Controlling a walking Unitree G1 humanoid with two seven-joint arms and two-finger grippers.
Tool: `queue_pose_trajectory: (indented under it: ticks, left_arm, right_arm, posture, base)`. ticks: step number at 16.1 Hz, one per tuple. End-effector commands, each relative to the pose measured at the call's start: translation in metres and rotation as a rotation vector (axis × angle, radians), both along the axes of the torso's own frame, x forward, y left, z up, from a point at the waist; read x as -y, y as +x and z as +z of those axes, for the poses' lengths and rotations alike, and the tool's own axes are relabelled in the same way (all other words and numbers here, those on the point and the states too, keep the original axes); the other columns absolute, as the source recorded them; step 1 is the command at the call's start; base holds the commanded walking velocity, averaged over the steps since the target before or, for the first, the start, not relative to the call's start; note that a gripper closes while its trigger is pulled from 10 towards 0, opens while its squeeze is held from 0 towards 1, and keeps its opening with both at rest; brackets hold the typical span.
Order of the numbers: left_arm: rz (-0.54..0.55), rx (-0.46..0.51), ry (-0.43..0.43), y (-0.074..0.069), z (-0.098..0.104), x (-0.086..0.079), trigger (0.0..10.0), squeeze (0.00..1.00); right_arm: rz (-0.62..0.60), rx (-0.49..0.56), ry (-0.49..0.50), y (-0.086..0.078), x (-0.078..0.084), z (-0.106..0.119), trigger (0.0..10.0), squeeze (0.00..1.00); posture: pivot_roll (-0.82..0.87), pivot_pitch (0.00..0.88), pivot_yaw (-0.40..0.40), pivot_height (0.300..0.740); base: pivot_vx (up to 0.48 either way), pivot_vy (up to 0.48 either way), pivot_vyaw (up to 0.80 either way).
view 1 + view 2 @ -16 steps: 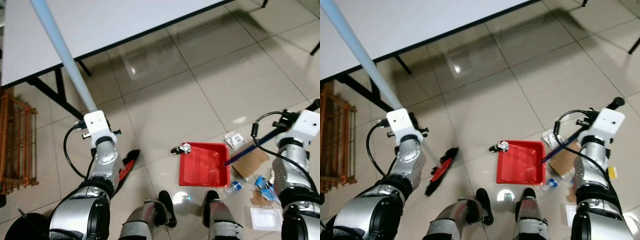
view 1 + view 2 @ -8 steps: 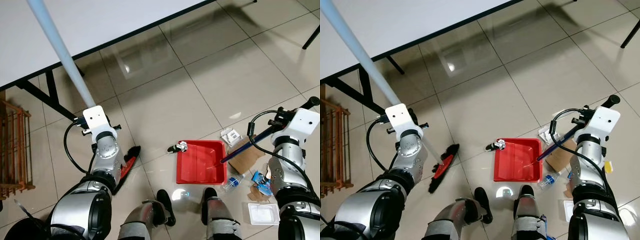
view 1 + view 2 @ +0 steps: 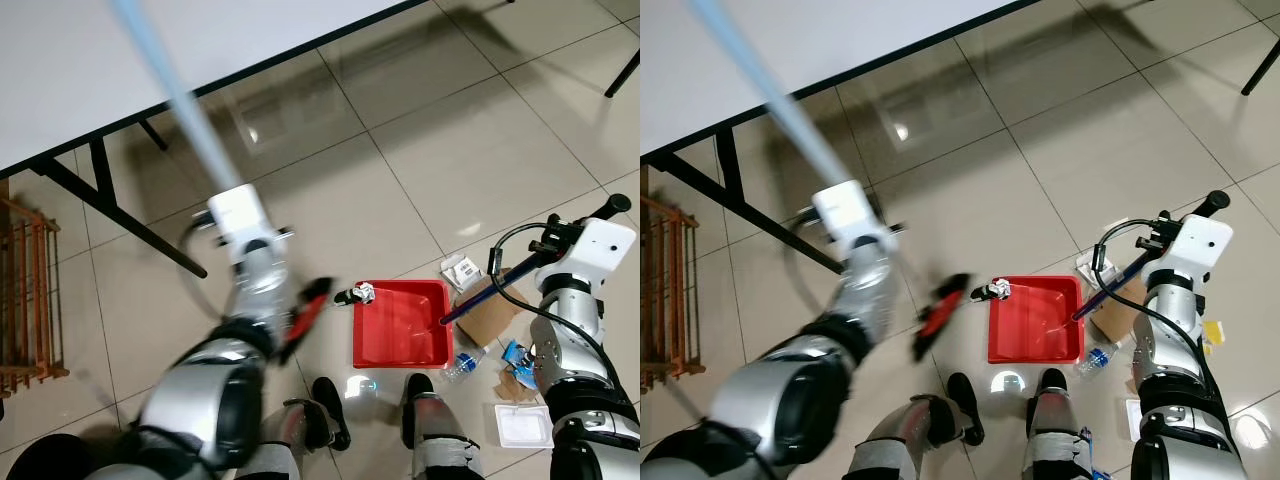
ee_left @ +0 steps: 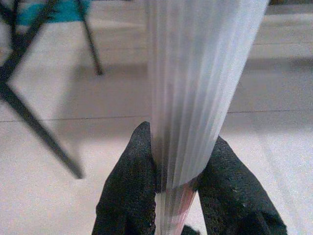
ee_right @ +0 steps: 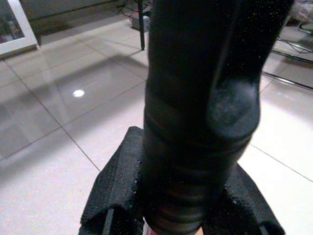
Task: Sweep floor
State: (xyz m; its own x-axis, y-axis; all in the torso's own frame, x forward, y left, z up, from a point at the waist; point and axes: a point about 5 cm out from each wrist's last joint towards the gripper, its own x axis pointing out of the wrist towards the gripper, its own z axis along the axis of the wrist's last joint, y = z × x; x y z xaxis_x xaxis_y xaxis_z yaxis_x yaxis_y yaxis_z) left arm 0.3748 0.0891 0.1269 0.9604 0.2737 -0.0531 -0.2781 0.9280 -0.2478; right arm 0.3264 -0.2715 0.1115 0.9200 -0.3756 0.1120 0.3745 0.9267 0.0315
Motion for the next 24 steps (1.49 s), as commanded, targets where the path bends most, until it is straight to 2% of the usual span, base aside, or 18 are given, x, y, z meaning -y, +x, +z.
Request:
queue_pose_trajectory:
  ticks: [1,4,5,7,8,12,14,19,22,24]
  left_arm:
    - [-0.022,-0.032,-0.022,-0.003,-0.007,0.006,10.0,0.00]
    - [-0.068,-0.033,-0.061,-0.005,-0.004,0.029,10.0,0.00]
    - [-0.102,-0.034,-0.095,-0.009,-0.003,0.043,10.0,0.00]
    - [-0.123,-0.037,-0.126,-0.012,-0.004,0.053,10.0,0.00]
    - [-0.155,-0.033,-0.159,-0.017,-0.005,0.066,10.0,0.00]
    - [-0.209,-0.018,-0.220,-0.026,-0.001,0.090,10.0,0.00]
    - [-0.259,-0.001,-0.276,-0.032,0.009,0.113,10.0,0.00]
    - [-0.322,0.034,-0.349,-0.036,0.027,0.137,10.0,0.00]
    - [-0.375,0.102,-0.454,-0.035,0.064,0.158,10.0,0.00]
    - [-0.400,0.128,-0.493,-0.038,0.077,0.168,10.0,0.00]
  right_arm:
    - [0.007,-0.164,0.040,-0.014,-0.005,-0.037,10.0,0.00]
    - [0.011,-0.165,0.039,-0.014,-0.004,-0.037,10.0,0.00]
    - [0.013,-0.167,0.040,-0.014,-0.004,-0.036,10.0,0.00]
    - [0.014,-0.170,0.044,-0.013,-0.006,-0.037,10.0,0.00]
    - [0.016,-0.173,0.049,-0.011,-0.007,-0.037,10.0,0.00]
    - [0.018,-0.180,0.056,-0.011,-0.009,-0.038,10.0,0.00]
    - [0.016,-0.188,0.060,-0.011,-0.009,-0.040,10.0,0.00]
    - [0.007,-0.206,0.061,-0.013,-0.006,-0.043,10.0,0.00]
    - [0.005,-0.219,0.061,-0.012,-0.006,-0.045,10.0,0.00]
    - [0.007,-0.220,0.063,-0.011,-0.007,-0.044,10.0,0.00]
  posture:
    - [-0.27,0.370,0.206,0.740]
    - [-0.27,0.366,0.206,0.740]
    - [-0.27,0.366,0.206,0.740]
    - [-0.25,0.359,0.209,0.740]
    - [-0.25,0.356,0.210,0.740]
    - [-0.24,0.346,0.215,0.740]
    - [-0.24,0.339,0.217,0.740]
    - [-0.24,0.332,0.216,0.740]
    - [-0.23,0.321,0.216,0.740]
    - [-0.23,0.314,0.215,0.740]
  base:
    - [0.000,0.000,0.00]
    - [0.000,0.000,0.00]
    - [0.000,0.000,0.00]
    - [0.000,0.000,0.00]
    - [0.000,0.000,0.00]
    - [0.000,0.000,0.00]
    - [0.000,0.000,0.00]
    - [0.000,0.000,0.00]
    - [0.000,0.000,0.00]
    - [0.000,0.000,0.00]
